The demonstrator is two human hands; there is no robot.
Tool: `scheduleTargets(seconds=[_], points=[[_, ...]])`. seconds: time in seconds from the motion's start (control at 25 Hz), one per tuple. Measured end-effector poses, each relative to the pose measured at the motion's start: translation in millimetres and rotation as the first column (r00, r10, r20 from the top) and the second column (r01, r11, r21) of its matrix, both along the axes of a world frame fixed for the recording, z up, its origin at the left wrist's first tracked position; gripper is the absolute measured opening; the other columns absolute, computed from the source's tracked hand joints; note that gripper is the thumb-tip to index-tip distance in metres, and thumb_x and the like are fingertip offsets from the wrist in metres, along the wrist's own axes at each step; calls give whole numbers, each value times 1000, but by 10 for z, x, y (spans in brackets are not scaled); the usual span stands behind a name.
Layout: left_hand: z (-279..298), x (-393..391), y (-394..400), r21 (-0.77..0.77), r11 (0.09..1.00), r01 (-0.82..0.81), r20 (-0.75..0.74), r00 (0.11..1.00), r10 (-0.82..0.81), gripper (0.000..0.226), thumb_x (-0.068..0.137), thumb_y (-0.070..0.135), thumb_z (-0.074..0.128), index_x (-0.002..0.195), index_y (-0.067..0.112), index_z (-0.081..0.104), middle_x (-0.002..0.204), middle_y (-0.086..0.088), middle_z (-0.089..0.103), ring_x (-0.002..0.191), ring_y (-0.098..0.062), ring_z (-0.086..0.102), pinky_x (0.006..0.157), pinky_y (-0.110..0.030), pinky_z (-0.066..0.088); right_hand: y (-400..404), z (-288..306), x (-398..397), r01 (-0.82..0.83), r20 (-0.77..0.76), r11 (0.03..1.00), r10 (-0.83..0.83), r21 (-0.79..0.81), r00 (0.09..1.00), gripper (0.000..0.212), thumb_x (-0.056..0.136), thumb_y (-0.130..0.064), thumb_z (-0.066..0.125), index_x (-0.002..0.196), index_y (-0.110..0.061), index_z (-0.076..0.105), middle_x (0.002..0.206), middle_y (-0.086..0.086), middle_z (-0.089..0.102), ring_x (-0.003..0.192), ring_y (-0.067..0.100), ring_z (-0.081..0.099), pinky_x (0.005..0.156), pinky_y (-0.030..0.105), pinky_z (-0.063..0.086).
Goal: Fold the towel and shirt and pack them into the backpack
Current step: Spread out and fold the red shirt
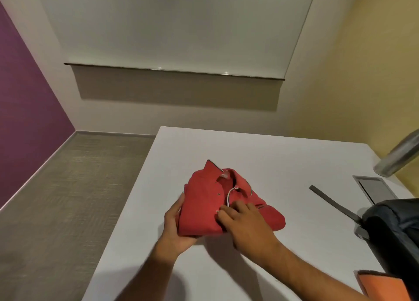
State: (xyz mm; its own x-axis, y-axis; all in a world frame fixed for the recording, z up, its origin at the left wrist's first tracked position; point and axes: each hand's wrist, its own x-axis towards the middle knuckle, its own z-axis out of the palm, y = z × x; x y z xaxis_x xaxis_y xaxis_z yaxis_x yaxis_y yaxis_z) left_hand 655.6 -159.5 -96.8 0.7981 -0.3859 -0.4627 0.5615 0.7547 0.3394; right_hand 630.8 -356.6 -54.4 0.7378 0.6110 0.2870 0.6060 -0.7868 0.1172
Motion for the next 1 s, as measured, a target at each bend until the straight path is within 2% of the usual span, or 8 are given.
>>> scheduleTargets(seconds=[0.08, 0.16, 0.28, 0.36, 0.6, 0.72, 0.88, 1.0], points=[[-214, -154, 33, 139, 969, 203, -91, 977, -191, 49, 90, 33, 58, 125, -1, 64, 129, -27, 61, 115, -43, 58, 108, -61, 37, -85, -432, -227, 3, -28, 1000, -4, -25, 1000, 29, 72, -17, 42, 91, -21, 63, 94, -3, 69, 75, 22, 61, 57, 31, 48], [-494, -332, 33, 279, 907, 317, -158, 946, -282, 44, 85, 12, 59, 124, -9, 62, 124, -30, 62, 112, -43, 59, 111, -58, 35, -97, -934, -510, 4, -120, 999, -8, -32, 993, 17, 77, -24, 51, 87, -21, 64, 91, -1, 70, 73, 21, 60, 57, 30, 47], [-935, -463, 74, 664, 684, 300, -177, 953, -246, 57, 63, -7, 69, 120, -7, 63, 108, -28, 70, 100, -46, 67, 101, -60, 46, -67, -1442, -849, -36, -213, 999, 33, -7, 977, 13, 76, -31, 66, 82, -21, 61, 95, 3, 72, 74, 22, 62, 59, 29, 49], [-994, -484, 85, 774, 569, 277, -194, 960, -204, 50, 67, -15, 69, 115, -2, 65, 99, -21, 74, 92, -42, 70, 93, -56, 53, -76, -1502, -915, -29, -219, 999, 38, 44, 975, 14, 77, -35, 67, 83, -23, 63, 104, 3, 73, 81, 21, 67, 62, 29, 53], [-1016, -463, 30, 905, 377, 199, -148, 976, -159, 51, 50, 12, 75, 99, 16, 60, 100, -8, 72, 87, -27, 69, 86, -46, 57, -158, -1350, -842, -8, -398, 998, 29, 55, 917, 40, 74, -58, 56, 106, -36, 65, 118, -12, 69, 97, 10, 67, 68, 24, 57], [-962, -417, 32, 983, 104, 152, -128, 969, -209, 58, 62, 29, 80, 112, 21, 52, 114, -5, 67, 97, -25, 66, 91, -41, 55, -244, -1165, -841, 94, -484, 975, 15, 200, 875, 58, 77, -67, 58, 126, -38, 53, 134, -13, 58, 117, 6, 57, 89, 26, 53], [-809, -306, -87, 971, -232, -64, -13, 948, -317, 78, 76, 46, 73, 142, 20, 39, 138, -4, 50, 127, -27, 49, 105, -42, 44, -480, -1013, -825, 201, -449, 920, -30, 337, 893, 57, 88, -64, 53, 137, -36, 48, 148, -16, 44, 135, 1, 36, 108, 26, 37], [-718, -255, -365, 928, -238, -288, 141, 860, -490, 70, 83, 49, 65, 144, 24, 39, 142, 3, 49, 131, -21, 46, 108, -38, 42, -735, -967, -727, 335, -416, 894, -194, 298, 889, 53, 95, -63, 40, 136, -30, 51, 146, -10, 48, 135, 5, 40, 113, 31, 35]])
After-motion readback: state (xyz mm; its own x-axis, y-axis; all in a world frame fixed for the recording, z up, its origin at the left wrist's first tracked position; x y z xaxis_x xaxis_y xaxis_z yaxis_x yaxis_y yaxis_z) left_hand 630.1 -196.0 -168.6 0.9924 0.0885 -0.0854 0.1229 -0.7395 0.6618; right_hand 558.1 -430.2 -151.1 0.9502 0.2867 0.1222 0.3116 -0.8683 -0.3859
